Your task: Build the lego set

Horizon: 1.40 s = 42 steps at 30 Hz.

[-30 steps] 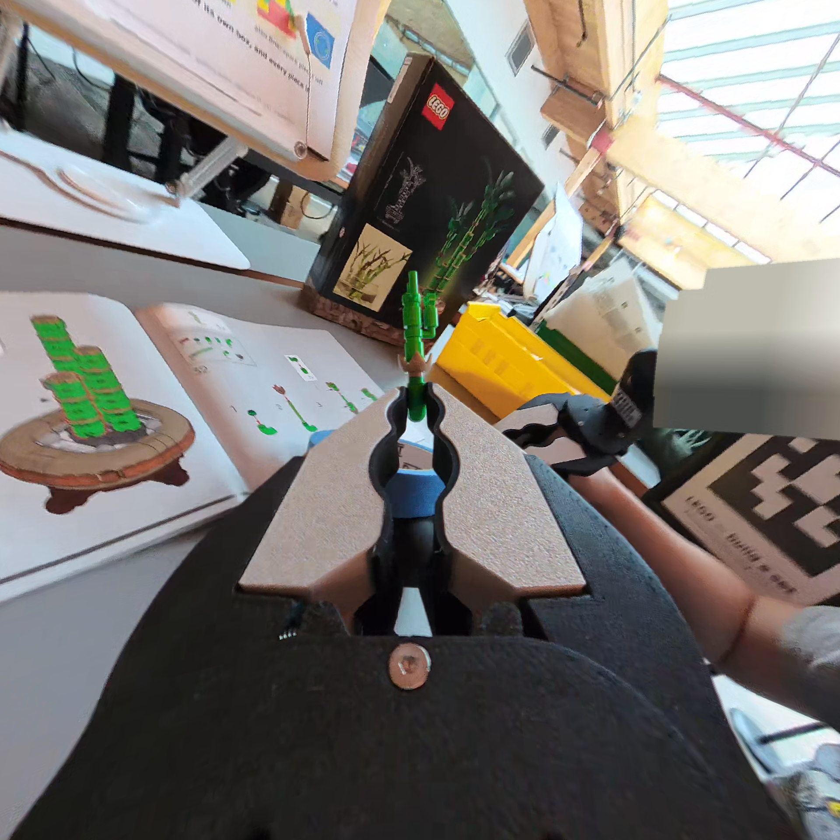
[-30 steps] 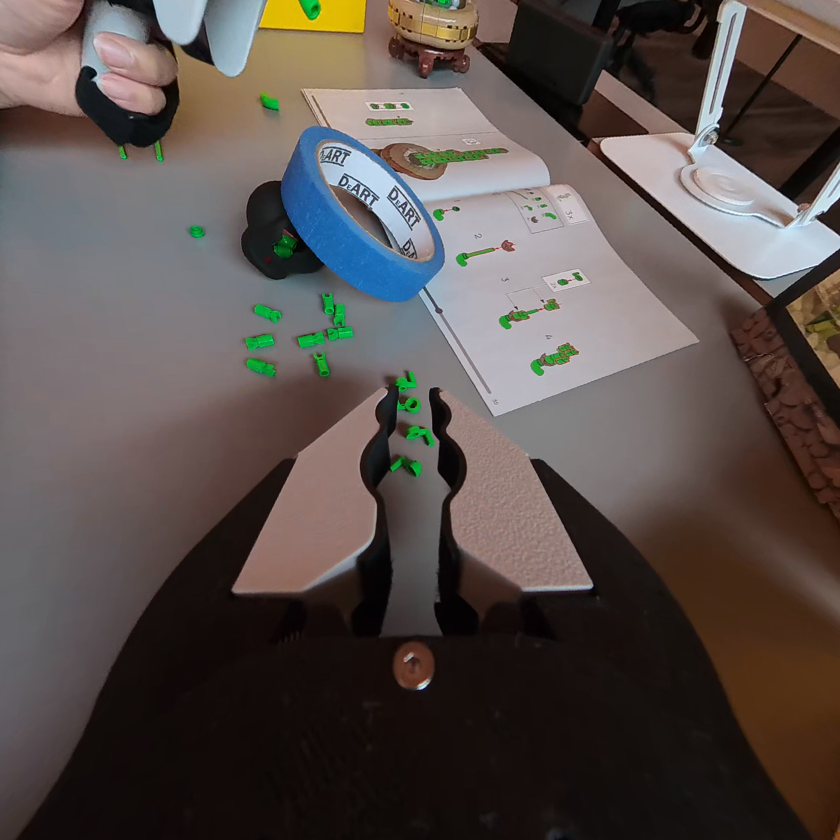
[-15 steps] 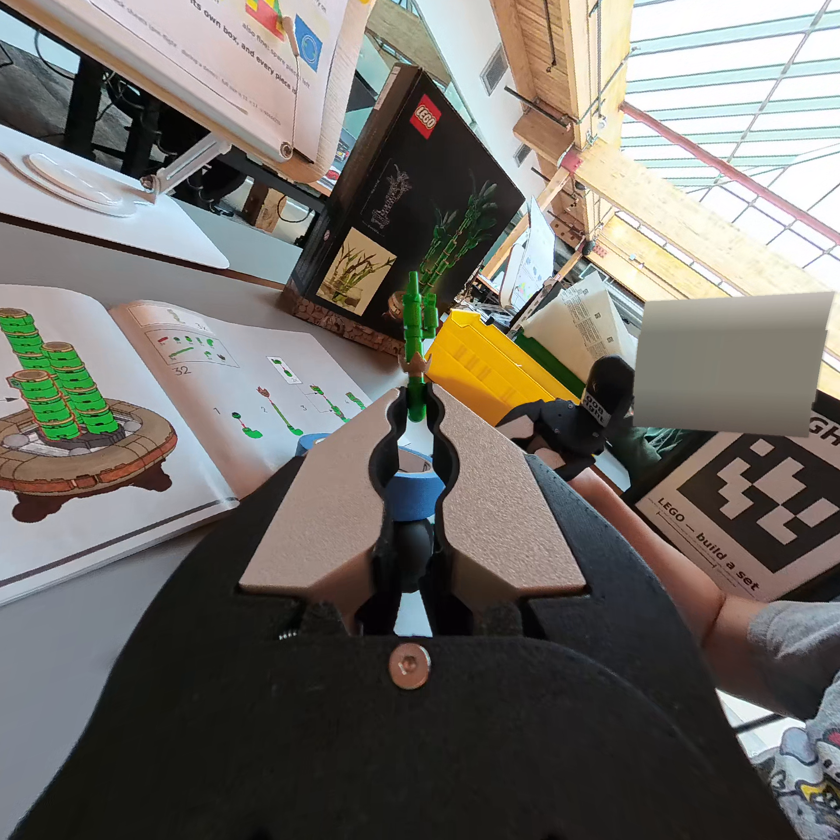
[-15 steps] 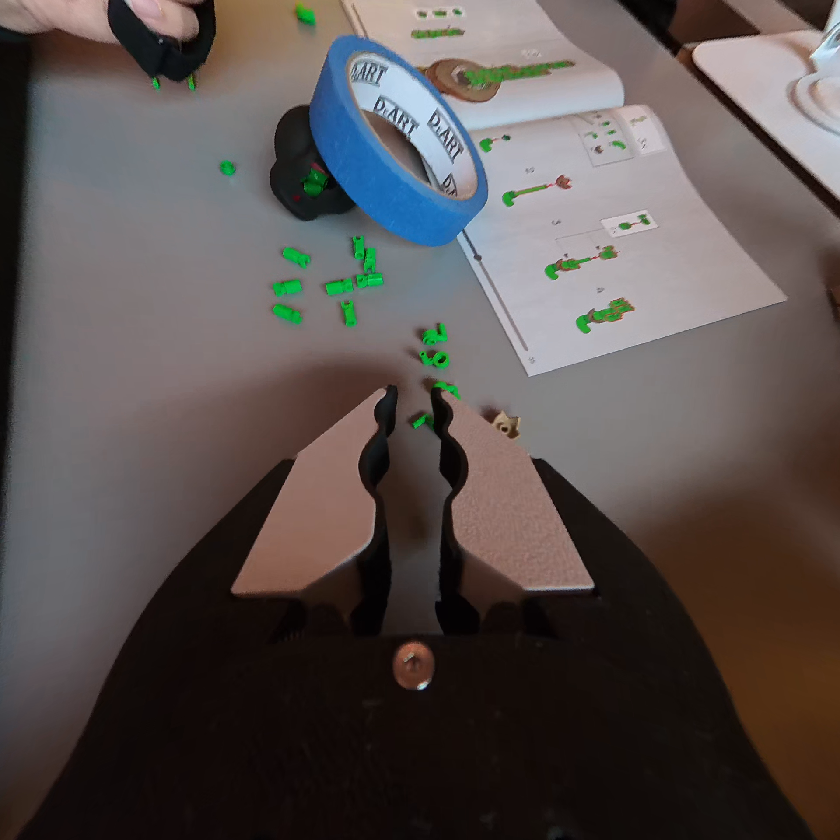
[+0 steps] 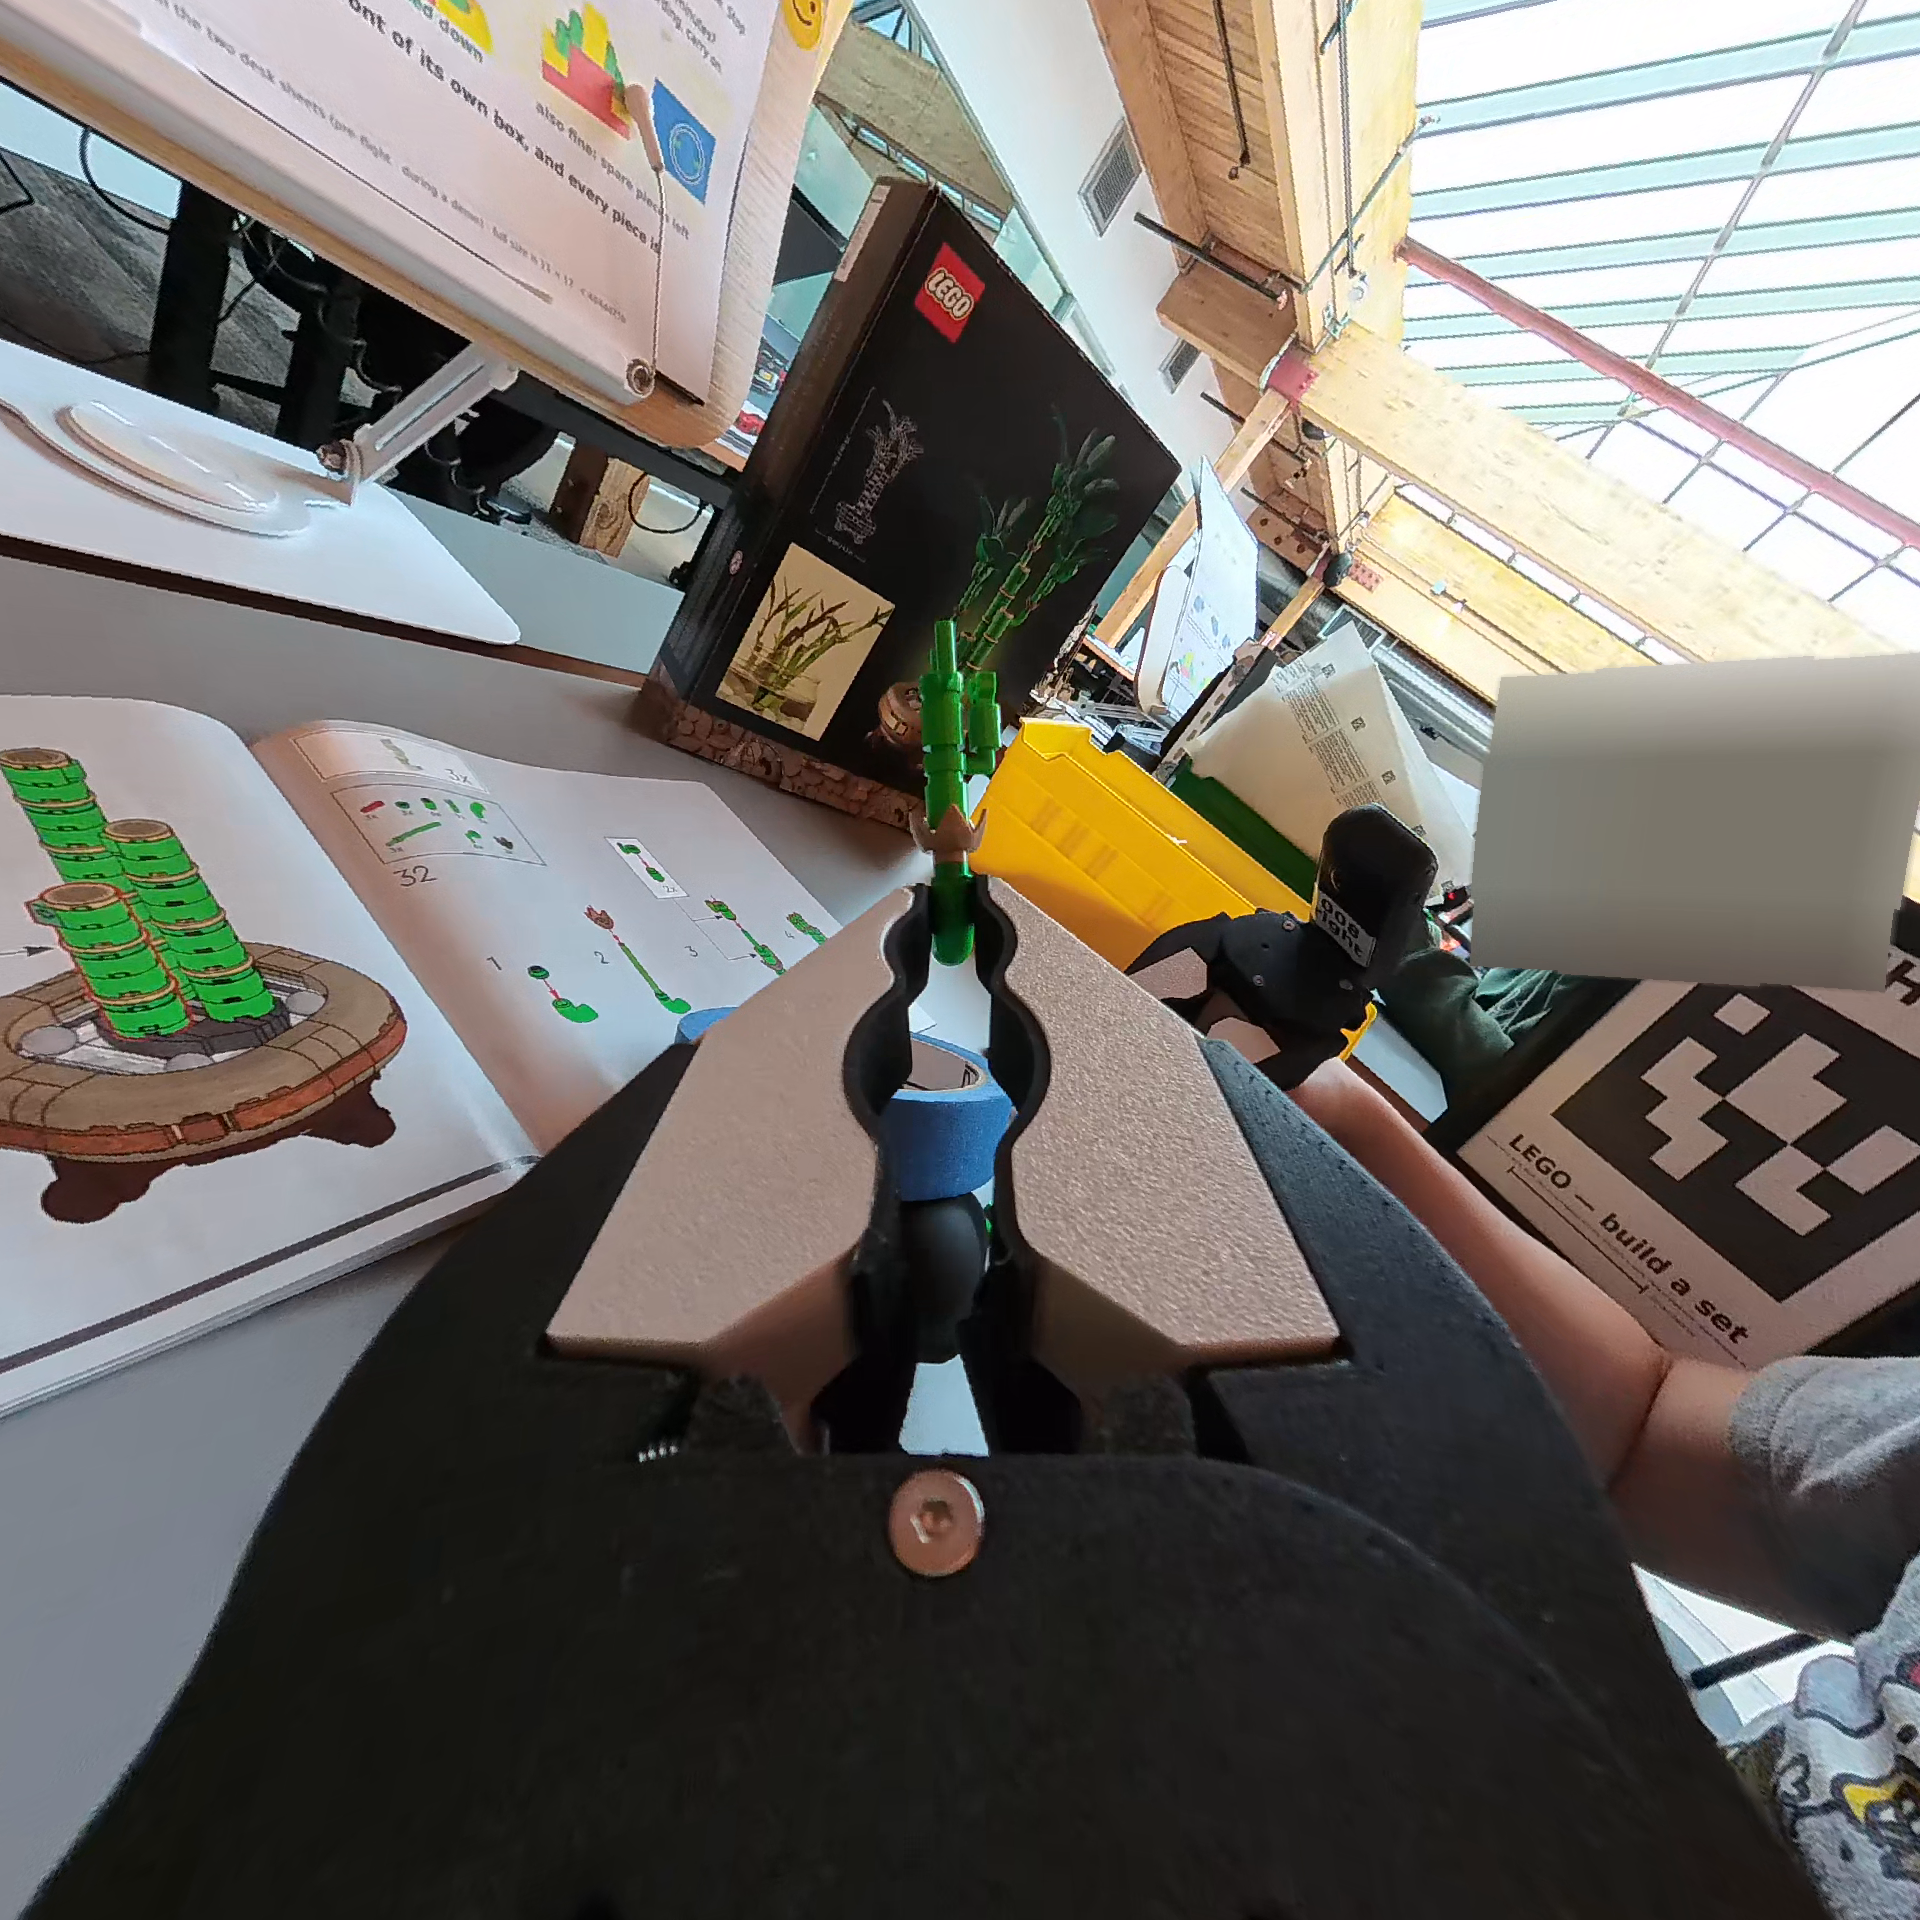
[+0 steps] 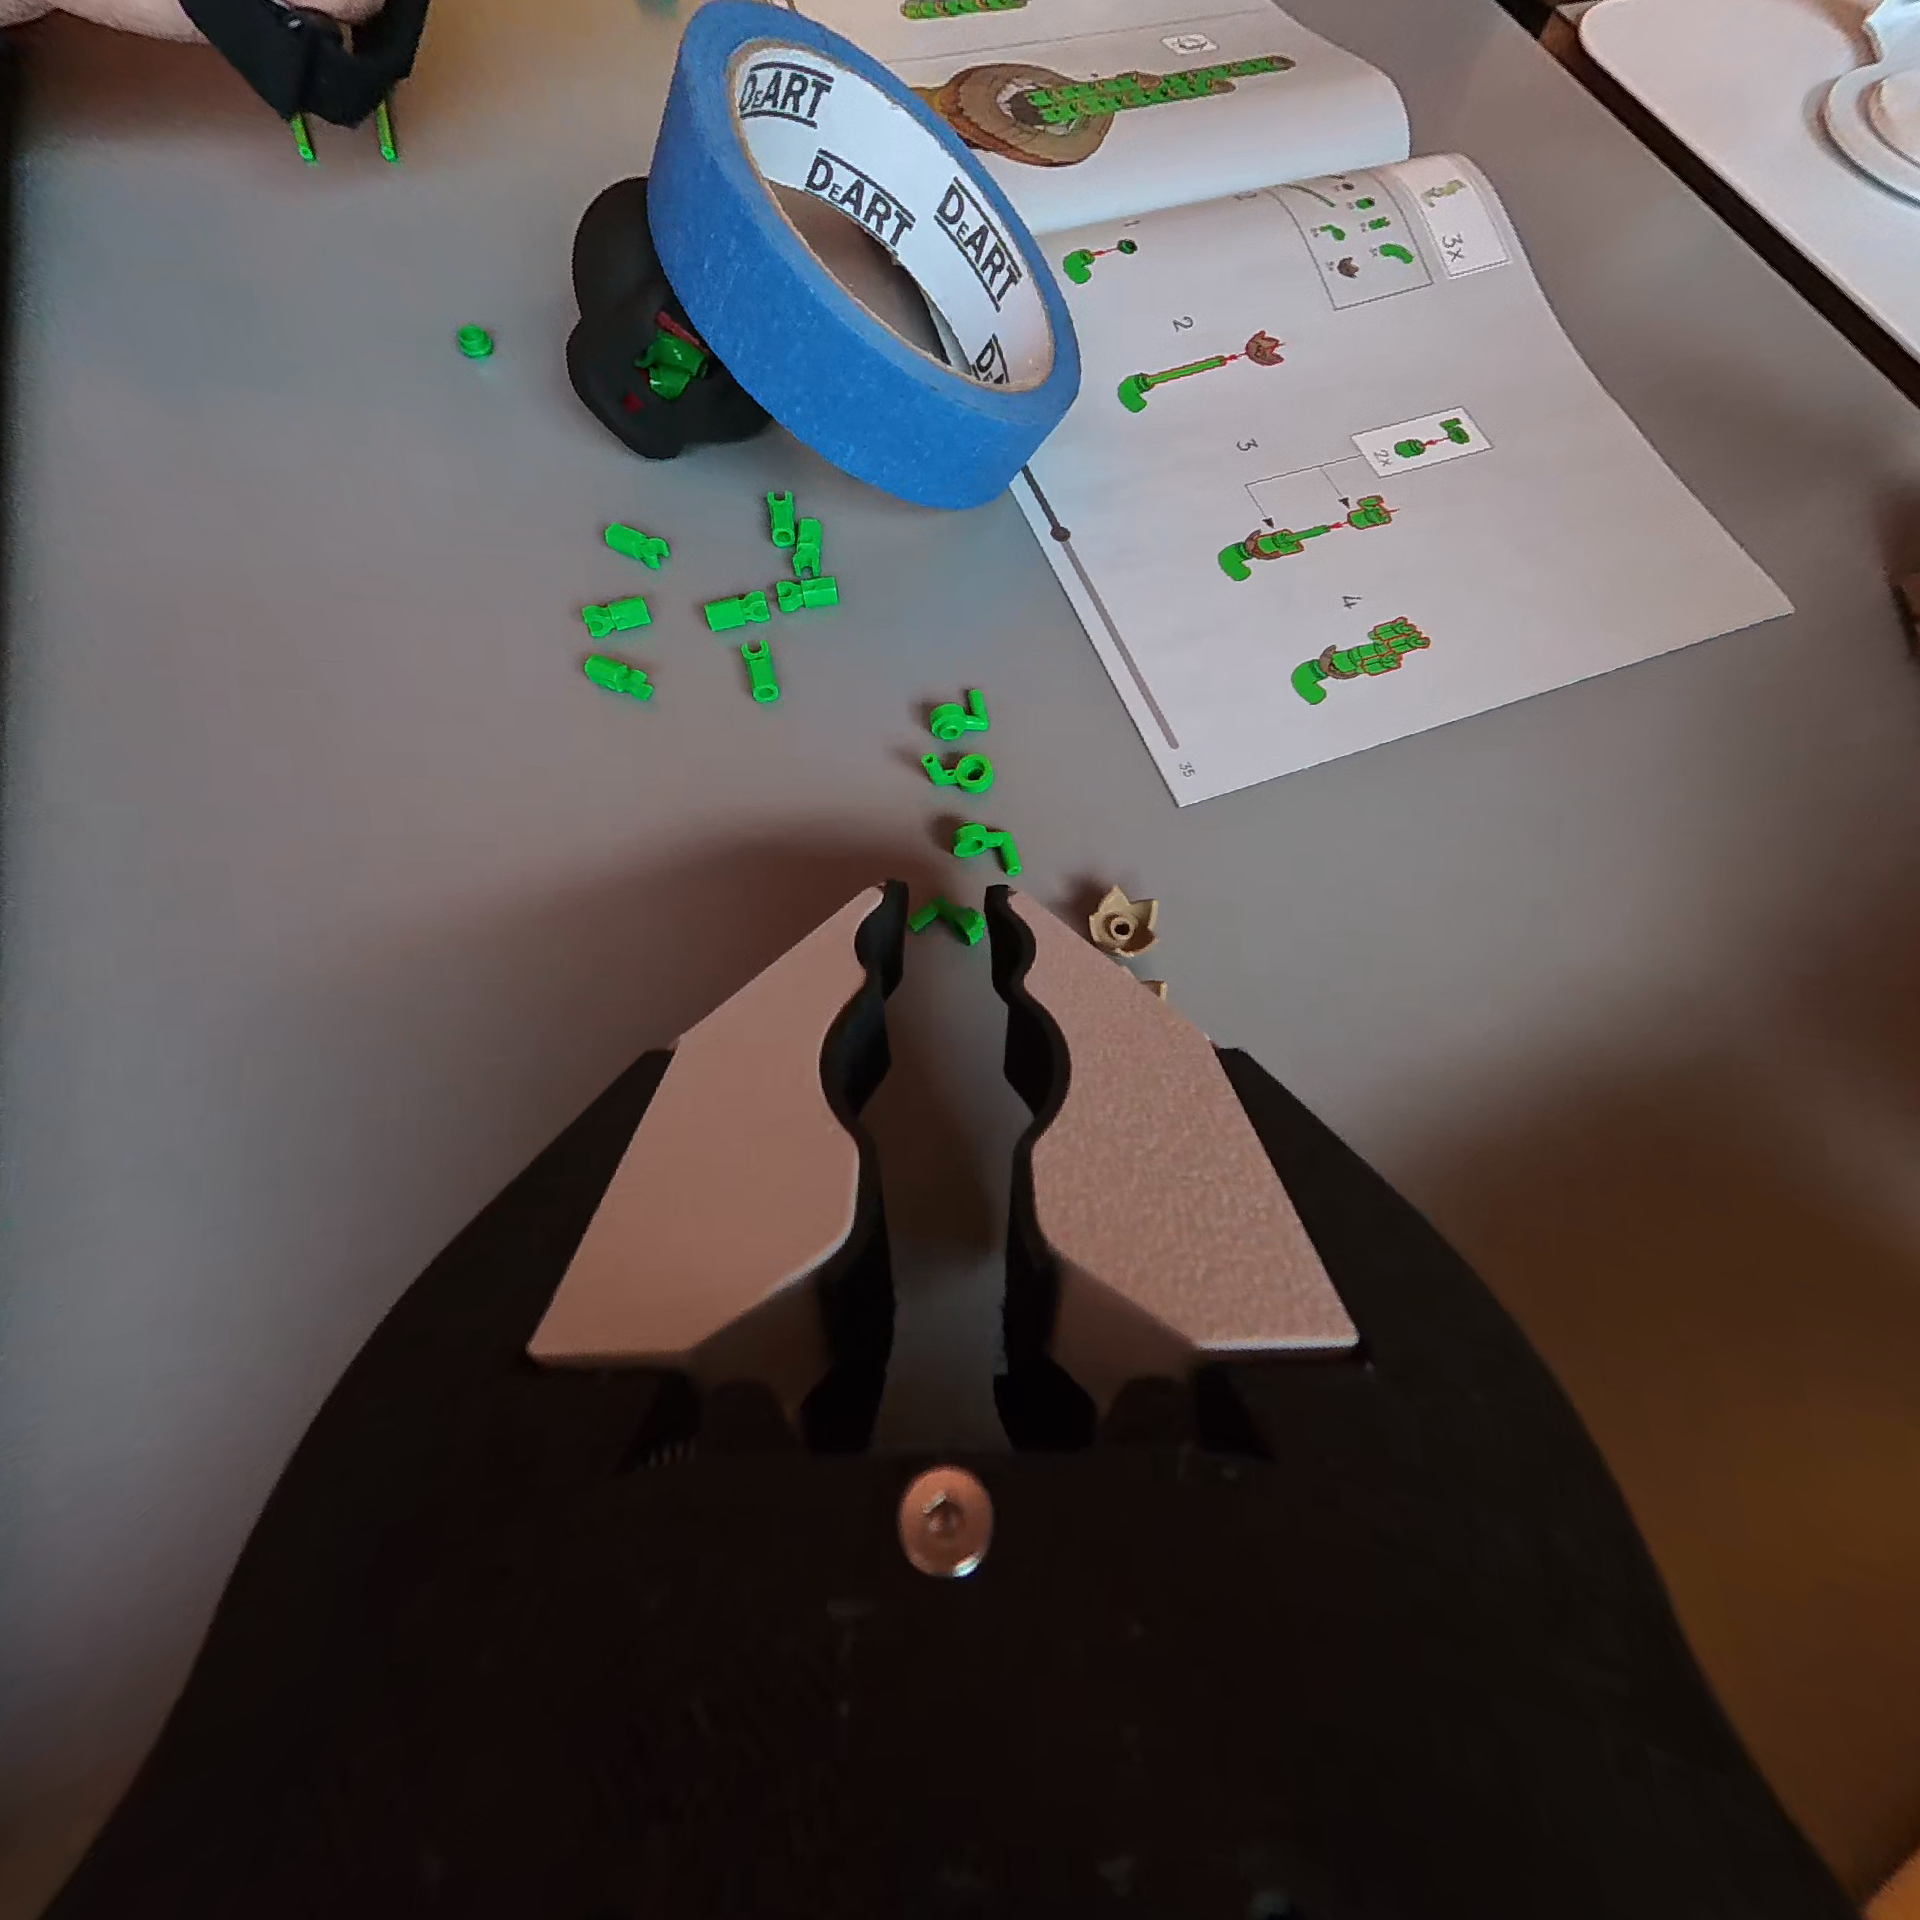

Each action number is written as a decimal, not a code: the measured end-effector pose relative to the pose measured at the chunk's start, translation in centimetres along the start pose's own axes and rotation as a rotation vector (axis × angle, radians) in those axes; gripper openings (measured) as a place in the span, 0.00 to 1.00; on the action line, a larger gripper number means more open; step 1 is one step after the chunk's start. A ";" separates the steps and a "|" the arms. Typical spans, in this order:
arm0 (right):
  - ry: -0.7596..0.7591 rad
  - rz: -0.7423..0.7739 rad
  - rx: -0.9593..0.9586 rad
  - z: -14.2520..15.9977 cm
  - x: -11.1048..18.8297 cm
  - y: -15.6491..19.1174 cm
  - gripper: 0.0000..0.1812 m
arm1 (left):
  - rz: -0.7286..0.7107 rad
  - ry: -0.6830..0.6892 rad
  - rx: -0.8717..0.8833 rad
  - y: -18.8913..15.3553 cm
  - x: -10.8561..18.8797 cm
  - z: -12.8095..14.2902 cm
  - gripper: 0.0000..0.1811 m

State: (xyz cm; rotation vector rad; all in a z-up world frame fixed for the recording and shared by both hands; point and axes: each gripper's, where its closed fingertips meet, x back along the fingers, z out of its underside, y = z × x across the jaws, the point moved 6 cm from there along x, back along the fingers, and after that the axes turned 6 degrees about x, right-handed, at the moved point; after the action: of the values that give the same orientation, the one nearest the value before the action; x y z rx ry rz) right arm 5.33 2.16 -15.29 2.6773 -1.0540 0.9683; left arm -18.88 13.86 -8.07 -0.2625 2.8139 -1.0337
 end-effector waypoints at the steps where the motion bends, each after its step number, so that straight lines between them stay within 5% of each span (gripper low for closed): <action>1: 0.000 0.000 0.000 0.0 0.0 0.0 0.07 | 0.000 0.000 -0.001 0.0 0.0 0.0 0.03; 24: -0.002 -0.010 0.007 -0.1 0.0 0.2 0.09 | -0.049 0.033 -0.053 0.3 -0.3 0.4 0.03; 30: -0.057 0.020 0.054 -0.8 0.2 0.2 0.16 | -0.060 0.057 -0.108 -0.2 -0.6 0.6 0.03; 36: -0.222 0.168 0.210 -3.6 0.9 0.8 0.32 | -0.001 0.080 -0.138 -2.1 -1.0 1.2 0.03; 42: -0.548 0.308 0.329 -11.1 2.3 4.6 0.38 | -0.025 0.076 -0.341 -4.1 -0.6 1.1 0.03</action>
State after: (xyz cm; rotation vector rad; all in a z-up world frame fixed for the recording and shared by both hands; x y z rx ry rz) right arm -2.15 0.82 -5.75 3.2232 -1.5628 0.4685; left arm -17.61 10.23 -6.26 -0.2989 3.0525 -0.5721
